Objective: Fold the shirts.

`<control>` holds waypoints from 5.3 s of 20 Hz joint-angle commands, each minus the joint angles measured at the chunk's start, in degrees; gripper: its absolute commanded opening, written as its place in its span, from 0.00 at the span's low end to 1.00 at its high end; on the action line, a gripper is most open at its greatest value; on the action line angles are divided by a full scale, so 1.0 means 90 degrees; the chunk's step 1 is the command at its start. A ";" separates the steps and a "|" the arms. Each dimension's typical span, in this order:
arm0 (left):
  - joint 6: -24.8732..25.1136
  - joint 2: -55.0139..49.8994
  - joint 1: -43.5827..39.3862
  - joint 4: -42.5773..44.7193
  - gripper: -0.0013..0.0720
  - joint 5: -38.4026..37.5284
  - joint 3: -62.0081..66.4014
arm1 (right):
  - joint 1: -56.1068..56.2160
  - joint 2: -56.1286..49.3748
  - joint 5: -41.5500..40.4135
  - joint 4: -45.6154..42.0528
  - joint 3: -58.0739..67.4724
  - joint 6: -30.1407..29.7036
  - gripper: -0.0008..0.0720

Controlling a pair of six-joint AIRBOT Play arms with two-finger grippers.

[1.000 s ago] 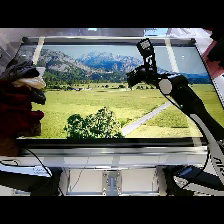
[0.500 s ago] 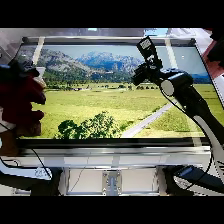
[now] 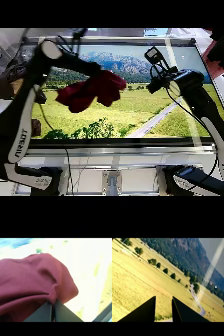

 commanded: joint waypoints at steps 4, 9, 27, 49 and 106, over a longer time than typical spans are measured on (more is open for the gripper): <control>-0.0384 -0.1144 -0.2113 0.0287 0.03 0.0559 0.0007 | -0.1314 0.0012 0.0670 0.0993 -0.0005 0.0437 0.46; -0.0568 -0.1498 -0.2135 0.0486 0.98 0.1141 0.0151 | -0.2130 0.0005 0.0119 0.2987 -0.0464 0.0308 0.57; -0.1846 -0.1064 0.0270 0.3546 0.98 -0.1627 0.1292 | -0.2135 -0.1615 -0.1814 0.5790 -0.2696 -0.0255 0.59; -0.2569 -0.1073 0.1855 0.2664 0.97 -0.0794 -0.0731 | -0.2382 -0.1129 -0.0988 0.6402 -0.1588 -0.1093 0.05; -0.0529 0.2387 0.2368 0.1049 0.03 -0.1462 0.0610 | -0.2368 0.3551 0.1149 0.5957 -0.0197 -0.0539 0.05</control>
